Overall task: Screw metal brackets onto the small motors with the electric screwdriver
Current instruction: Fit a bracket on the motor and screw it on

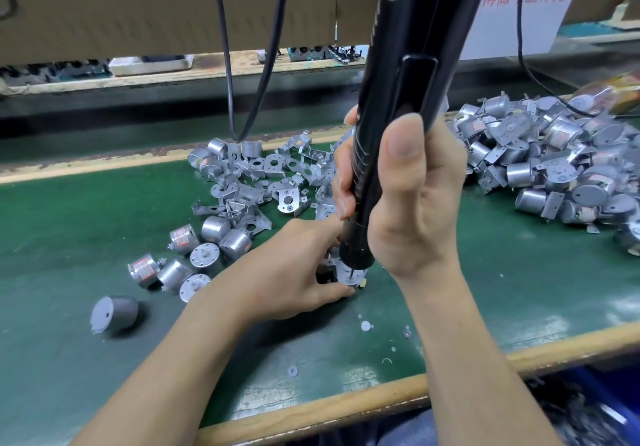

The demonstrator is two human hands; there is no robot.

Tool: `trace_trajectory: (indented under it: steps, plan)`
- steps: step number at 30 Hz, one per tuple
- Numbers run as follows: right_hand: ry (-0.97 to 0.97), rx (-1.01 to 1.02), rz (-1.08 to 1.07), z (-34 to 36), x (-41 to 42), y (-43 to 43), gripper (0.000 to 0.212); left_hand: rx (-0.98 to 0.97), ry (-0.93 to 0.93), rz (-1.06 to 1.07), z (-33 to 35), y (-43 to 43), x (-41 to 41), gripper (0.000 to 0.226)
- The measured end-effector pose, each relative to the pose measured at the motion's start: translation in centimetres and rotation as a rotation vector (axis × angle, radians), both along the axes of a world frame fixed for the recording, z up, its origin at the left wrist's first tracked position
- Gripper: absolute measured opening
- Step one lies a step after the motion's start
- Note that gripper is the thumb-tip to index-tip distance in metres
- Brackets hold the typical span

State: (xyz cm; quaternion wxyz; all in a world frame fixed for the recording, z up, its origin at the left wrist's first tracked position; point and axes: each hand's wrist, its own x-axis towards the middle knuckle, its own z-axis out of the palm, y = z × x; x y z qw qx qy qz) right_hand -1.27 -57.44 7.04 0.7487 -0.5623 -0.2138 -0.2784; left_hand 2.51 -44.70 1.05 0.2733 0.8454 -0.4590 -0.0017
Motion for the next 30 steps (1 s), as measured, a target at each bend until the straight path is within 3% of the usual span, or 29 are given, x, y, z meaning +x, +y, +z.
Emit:
trace_trajectory:
  steps: [10, 18, 25, 30]
  plan:
    - [0.022, -0.030, -0.003, -0.3, -0.1, 0.5, 0.069, 0.049, -0.051, 0.014, 0.2, 0.0, 0.0, 0.031]
    - [0.046, -0.068, -0.179, -0.4, 0.0, 0.5, 0.062, -0.015, -0.001, 0.002, 0.3, -0.1, -0.2, 0.036]
    - [0.004, -0.014, -0.002, 1.2, -0.2, -1.1, 0.100, 0.019, 0.040, 0.055, -0.1, 0.2, -0.1, 0.037]
    - [0.046, -0.062, -0.112, 1.4, -0.5, -4.1, 0.094, 0.027, 0.069, 0.088, -0.3, 0.2, 0.0, 0.043]
